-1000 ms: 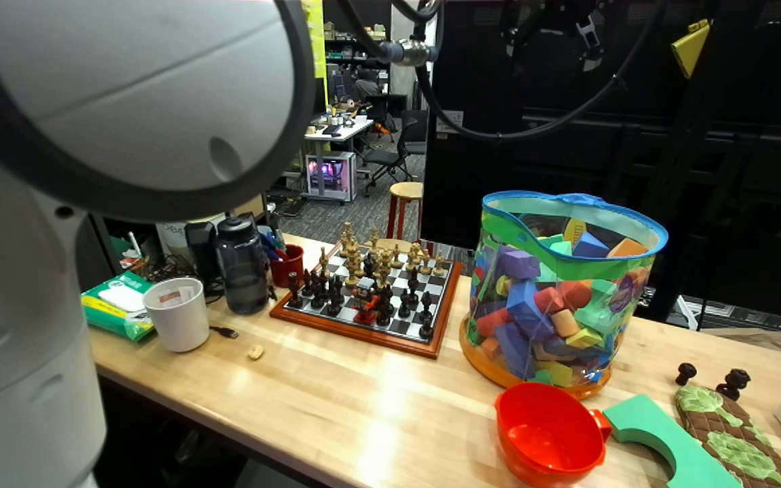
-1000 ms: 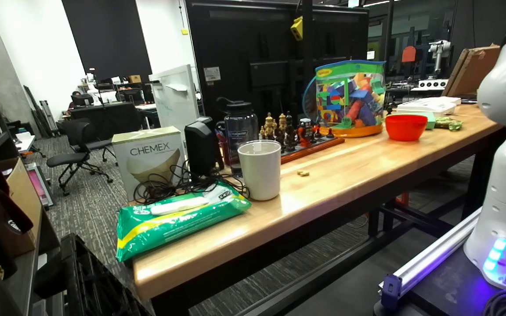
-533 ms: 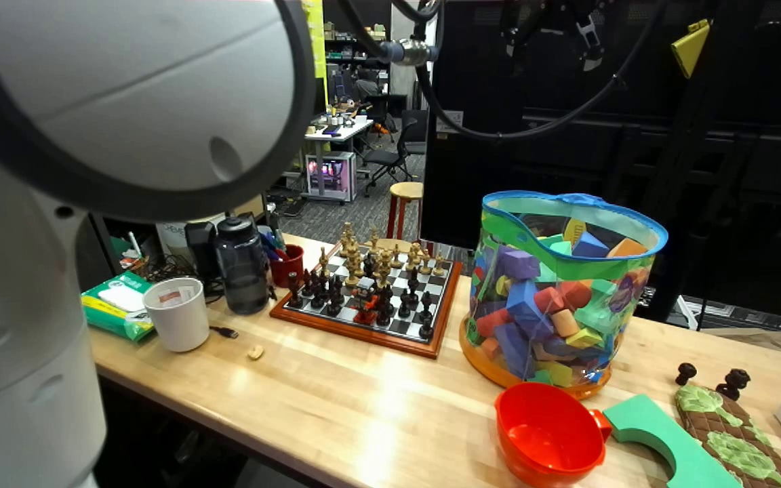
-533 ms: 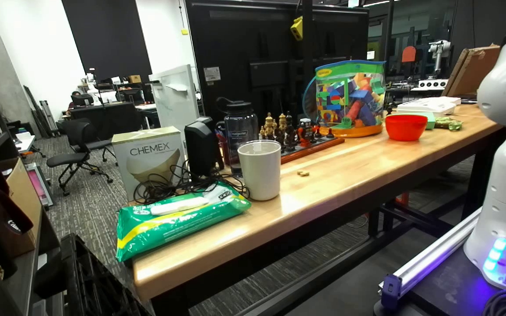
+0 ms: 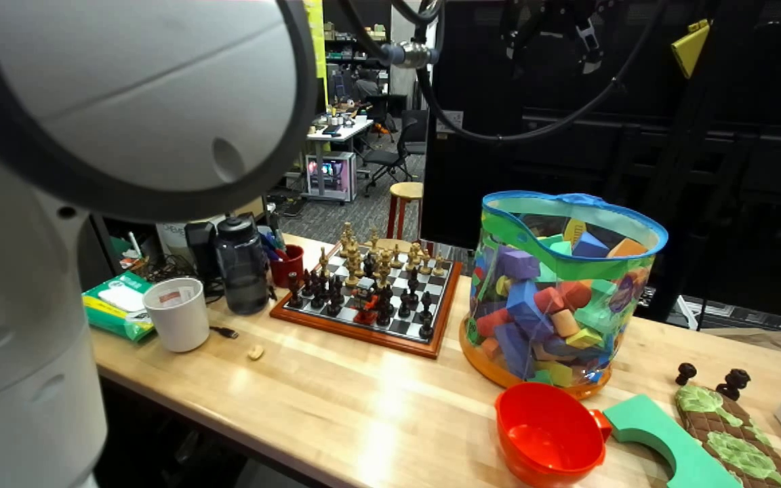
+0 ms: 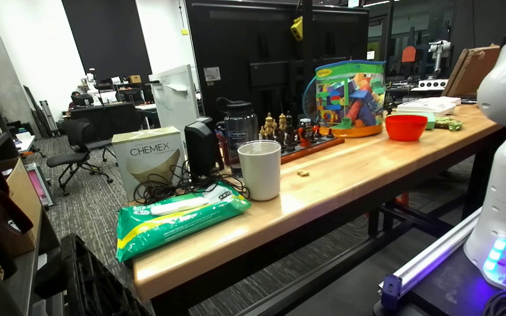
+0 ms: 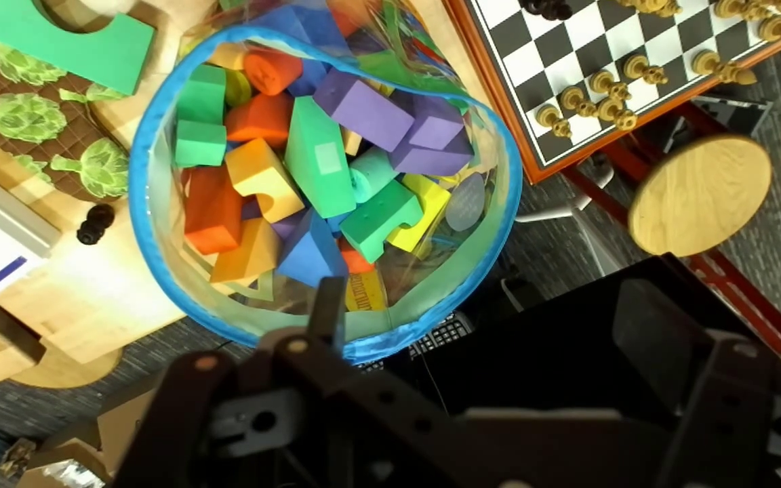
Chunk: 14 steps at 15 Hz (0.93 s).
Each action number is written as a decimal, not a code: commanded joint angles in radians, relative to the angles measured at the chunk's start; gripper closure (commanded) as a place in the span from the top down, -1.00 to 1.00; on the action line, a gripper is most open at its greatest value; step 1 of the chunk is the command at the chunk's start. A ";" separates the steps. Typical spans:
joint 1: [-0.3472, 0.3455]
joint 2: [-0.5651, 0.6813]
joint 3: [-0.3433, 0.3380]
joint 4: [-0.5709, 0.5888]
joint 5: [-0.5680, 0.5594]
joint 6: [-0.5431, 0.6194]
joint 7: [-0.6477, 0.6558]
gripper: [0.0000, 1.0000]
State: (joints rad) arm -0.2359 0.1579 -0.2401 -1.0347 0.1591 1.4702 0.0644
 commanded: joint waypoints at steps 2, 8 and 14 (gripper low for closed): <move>-0.004 0.008 -0.001 0.026 0.004 -0.023 -0.006 1.00; -0.016 0.066 -0.003 0.118 0.022 -0.104 -0.005 1.00; -0.061 0.183 0.030 0.289 0.028 -0.242 0.000 1.00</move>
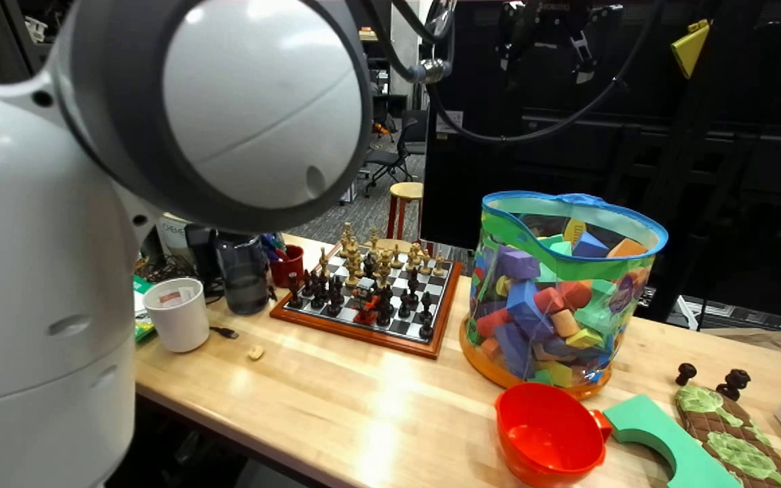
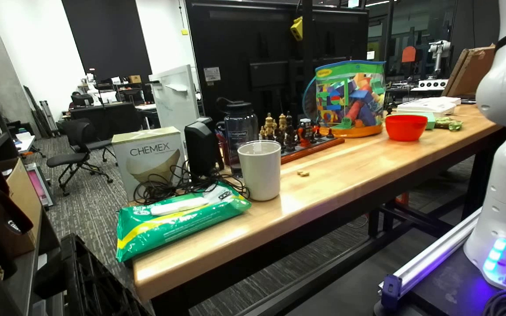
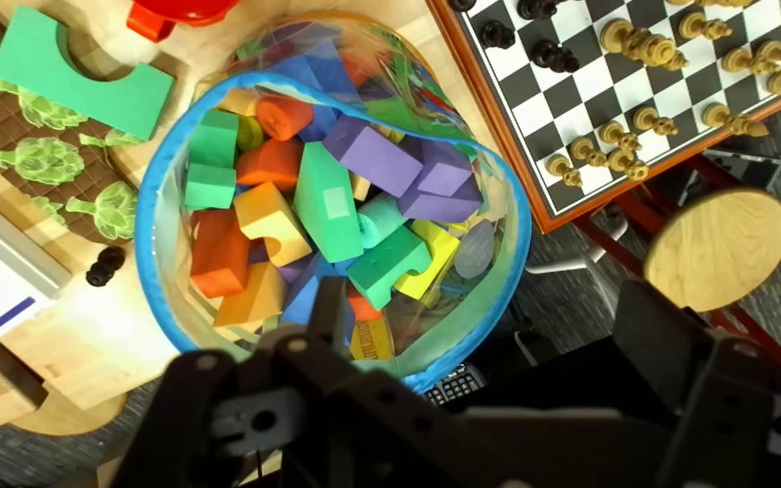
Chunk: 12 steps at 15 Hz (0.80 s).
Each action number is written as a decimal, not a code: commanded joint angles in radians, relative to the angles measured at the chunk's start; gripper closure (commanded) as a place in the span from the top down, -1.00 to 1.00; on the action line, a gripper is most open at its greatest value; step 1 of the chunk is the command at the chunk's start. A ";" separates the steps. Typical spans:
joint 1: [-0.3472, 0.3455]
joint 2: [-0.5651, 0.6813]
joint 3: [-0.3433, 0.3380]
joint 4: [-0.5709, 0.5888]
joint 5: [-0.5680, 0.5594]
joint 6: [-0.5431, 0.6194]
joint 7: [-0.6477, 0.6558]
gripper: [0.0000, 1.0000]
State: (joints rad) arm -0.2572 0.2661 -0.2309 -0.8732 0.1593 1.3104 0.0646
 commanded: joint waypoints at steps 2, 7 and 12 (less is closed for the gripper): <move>-0.052 0.118 0.032 0.178 0.024 -0.109 0.003 1.00; -0.072 0.231 0.065 0.283 0.009 -0.151 0.007 1.00; -0.092 0.339 0.093 0.358 -0.002 -0.187 0.009 1.00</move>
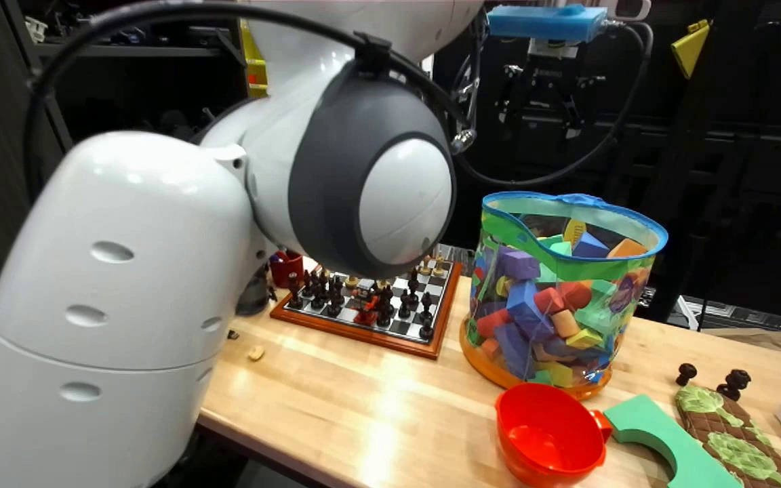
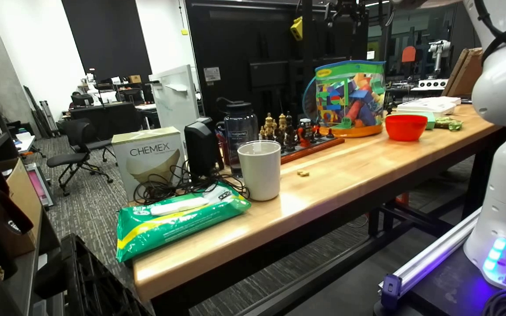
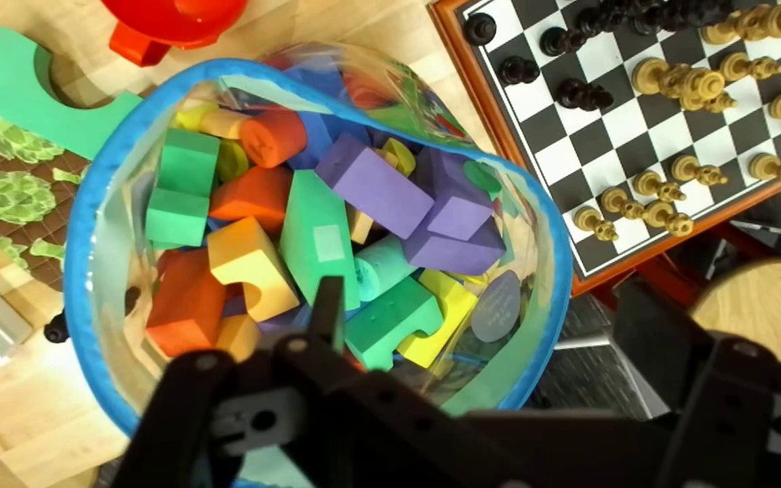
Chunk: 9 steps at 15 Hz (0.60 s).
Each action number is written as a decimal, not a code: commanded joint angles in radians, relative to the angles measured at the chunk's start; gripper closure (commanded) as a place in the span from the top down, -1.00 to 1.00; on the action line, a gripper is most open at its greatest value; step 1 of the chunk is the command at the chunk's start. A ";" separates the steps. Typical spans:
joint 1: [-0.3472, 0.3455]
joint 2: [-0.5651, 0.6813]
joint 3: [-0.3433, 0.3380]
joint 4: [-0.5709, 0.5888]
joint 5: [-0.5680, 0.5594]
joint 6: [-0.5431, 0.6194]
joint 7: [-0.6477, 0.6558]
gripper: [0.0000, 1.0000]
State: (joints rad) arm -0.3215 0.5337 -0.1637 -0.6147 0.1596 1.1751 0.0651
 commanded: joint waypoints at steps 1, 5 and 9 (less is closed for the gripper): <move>-0.033 0.093 0.031 0.116 -0.003 -0.060 0.009 1.00; -0.040 0.112 0.014 0.089 0.012 -0.054 -0.001 1.00; -0.054 0.128 0.016 0.087 0.013 -0.070 -0.008 1.00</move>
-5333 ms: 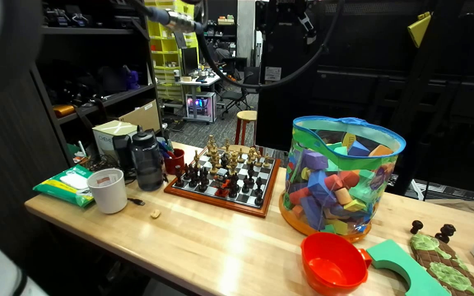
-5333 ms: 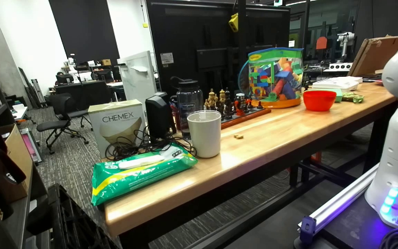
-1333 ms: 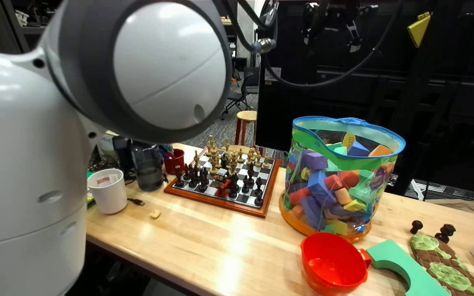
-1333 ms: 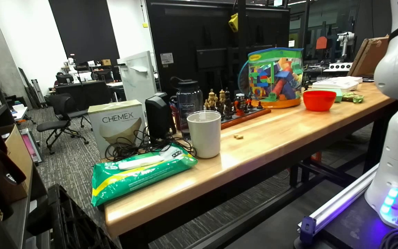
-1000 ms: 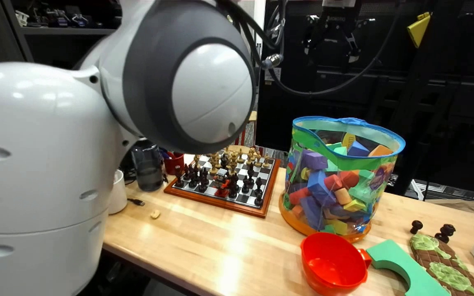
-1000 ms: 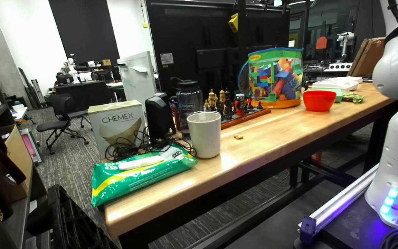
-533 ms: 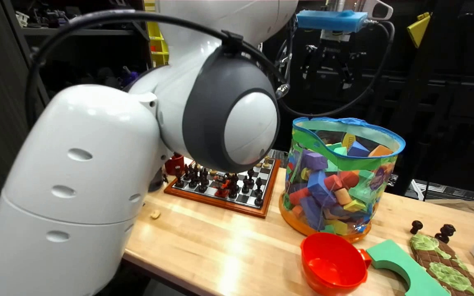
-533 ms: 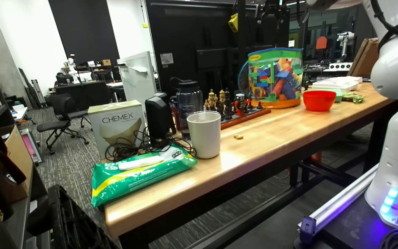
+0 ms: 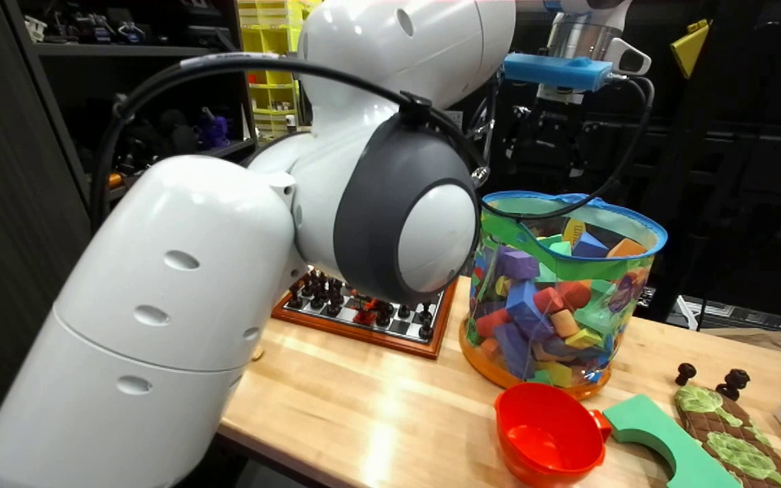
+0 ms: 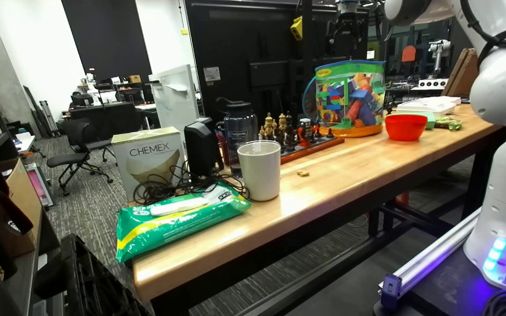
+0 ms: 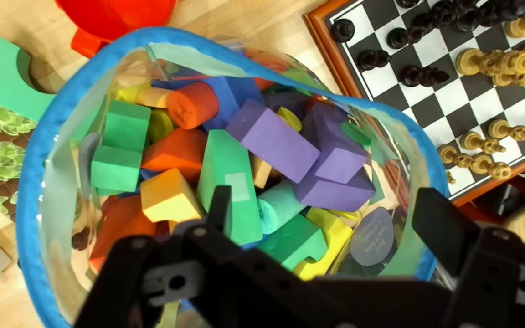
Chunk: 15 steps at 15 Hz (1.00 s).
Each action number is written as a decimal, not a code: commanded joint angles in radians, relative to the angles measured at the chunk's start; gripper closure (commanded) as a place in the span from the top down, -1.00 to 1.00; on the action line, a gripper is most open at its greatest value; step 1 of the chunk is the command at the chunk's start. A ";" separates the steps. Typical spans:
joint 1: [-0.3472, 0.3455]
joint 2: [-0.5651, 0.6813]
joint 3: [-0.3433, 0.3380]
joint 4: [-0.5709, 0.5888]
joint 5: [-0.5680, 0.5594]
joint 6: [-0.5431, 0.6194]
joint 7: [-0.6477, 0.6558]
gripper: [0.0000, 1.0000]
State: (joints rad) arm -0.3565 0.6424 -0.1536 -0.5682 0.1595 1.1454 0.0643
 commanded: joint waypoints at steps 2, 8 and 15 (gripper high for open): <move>-0.023 0.030 0.006 0.041 0.012 -0.047 -0.006 1.00; -0.013 0.077 0.005 0.047 0.004 -0.034 0.007 1.00; 0.001 0.118 0.003 0.058 0.000 -0.030 0.021 1.00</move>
State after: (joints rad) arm -0.3574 0.7382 -0.1514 -0.5501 0.1595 1.1292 0.0673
